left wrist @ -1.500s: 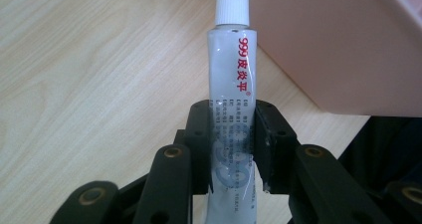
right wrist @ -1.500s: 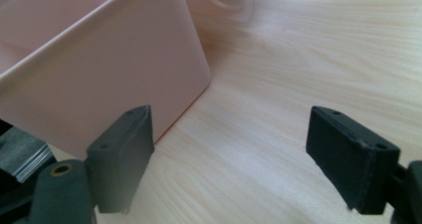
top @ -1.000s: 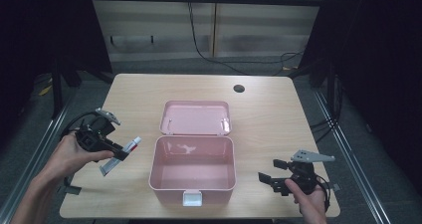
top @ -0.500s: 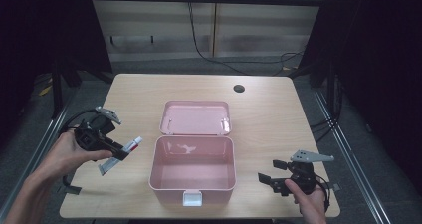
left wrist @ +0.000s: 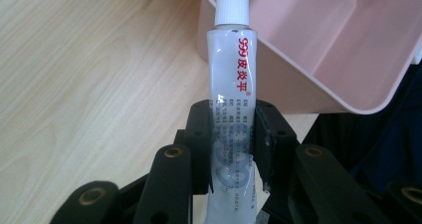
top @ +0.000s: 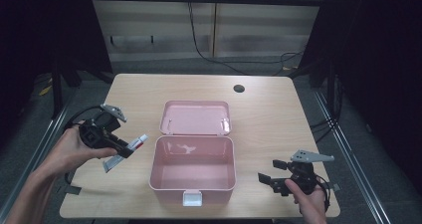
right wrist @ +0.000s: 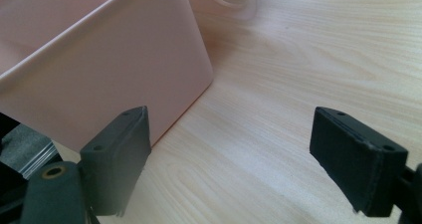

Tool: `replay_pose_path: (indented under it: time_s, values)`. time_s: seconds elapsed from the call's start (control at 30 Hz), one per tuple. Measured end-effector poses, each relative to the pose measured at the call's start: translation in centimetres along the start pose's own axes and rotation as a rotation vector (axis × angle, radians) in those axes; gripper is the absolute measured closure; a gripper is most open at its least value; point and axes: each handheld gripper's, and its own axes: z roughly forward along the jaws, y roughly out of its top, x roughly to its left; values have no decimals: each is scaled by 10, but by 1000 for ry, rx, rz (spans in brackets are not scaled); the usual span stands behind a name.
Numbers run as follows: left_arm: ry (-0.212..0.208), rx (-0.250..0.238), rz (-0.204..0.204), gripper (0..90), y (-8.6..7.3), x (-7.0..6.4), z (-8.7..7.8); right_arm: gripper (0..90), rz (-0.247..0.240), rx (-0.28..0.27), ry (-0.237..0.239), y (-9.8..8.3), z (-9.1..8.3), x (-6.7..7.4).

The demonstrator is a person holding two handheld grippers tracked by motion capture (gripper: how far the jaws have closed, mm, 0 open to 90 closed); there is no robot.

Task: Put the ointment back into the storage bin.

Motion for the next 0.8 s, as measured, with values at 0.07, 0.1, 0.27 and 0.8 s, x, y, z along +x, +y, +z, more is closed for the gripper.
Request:
replay_pose_path:
  time_s: [0.07,0.1,0.27,0.8]
  values:
    - [-3,7,2,708,2,-1,0,160,-2,0,1,0,0,0]
    - [-8,3,1,708,5,-3,-1,161,-4,-1,2,0,0,0]
    - [-12,11,23,708,11,-8,-2,161,-1,-1,3,0,0,0]
    - [-32,57,125,708,42,-31,3,161,-6,2,9,0,0,0]
